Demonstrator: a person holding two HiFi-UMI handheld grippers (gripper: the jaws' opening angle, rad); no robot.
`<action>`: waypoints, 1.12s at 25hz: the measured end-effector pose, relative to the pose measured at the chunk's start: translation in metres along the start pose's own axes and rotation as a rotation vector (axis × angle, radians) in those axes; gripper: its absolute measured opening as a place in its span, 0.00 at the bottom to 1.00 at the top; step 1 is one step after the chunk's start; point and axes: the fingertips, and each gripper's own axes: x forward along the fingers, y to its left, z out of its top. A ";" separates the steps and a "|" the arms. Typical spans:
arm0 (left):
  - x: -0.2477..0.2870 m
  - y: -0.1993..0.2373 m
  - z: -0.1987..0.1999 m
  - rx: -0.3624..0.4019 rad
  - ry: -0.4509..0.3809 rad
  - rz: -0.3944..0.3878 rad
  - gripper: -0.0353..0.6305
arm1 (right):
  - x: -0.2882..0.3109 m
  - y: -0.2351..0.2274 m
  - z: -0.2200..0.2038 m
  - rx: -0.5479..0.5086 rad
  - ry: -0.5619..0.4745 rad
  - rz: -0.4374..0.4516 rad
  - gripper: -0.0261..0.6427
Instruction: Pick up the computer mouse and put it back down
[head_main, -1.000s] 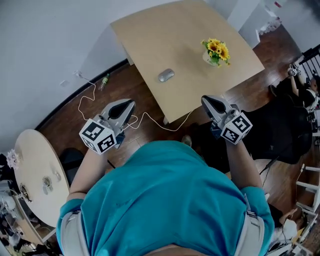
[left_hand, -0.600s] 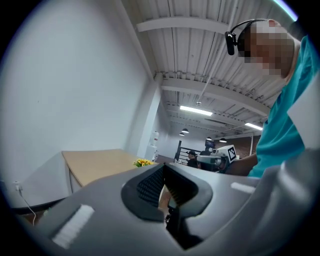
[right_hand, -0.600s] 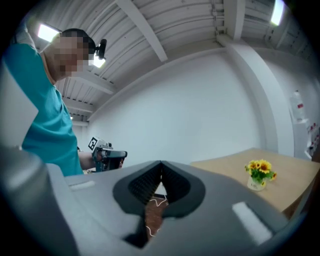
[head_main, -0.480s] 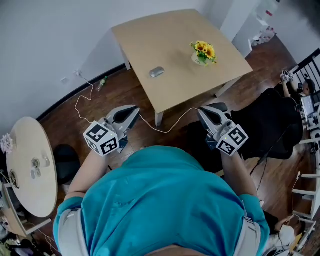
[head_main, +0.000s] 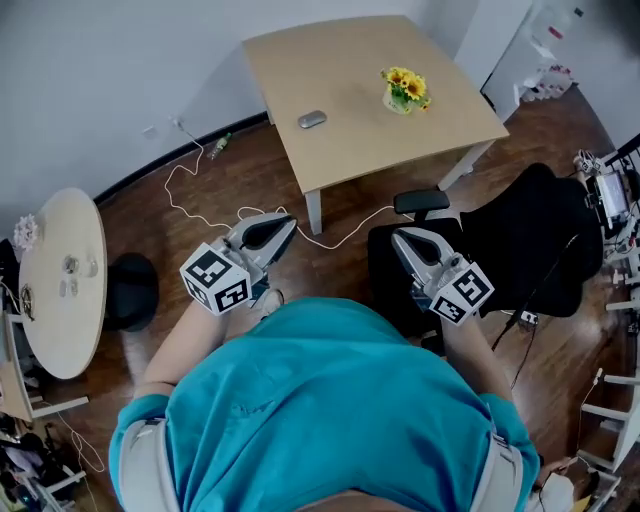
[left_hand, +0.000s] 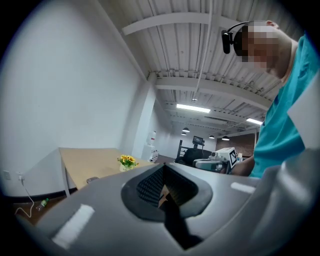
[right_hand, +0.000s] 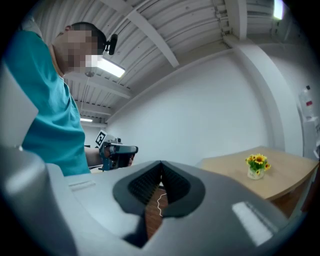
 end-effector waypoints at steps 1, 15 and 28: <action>-0.006 -0.001 0.002 0.011 -0.005 0.009 0.06 | -0.001 0.005 -0.001 0.005 -0.006 0.001 0.04; -0.104 0.037 -0.006 0.035 -0.017 0.058 0.06 | 0.048 0.055 -0.015 0.065 -0.027 -0.063 0.04; -0.105 0.040 -0.005 0.024 -0.028 0.059 0.06 | 0.060 0.055 -0.007 0.026 0.005 -0.024 0.04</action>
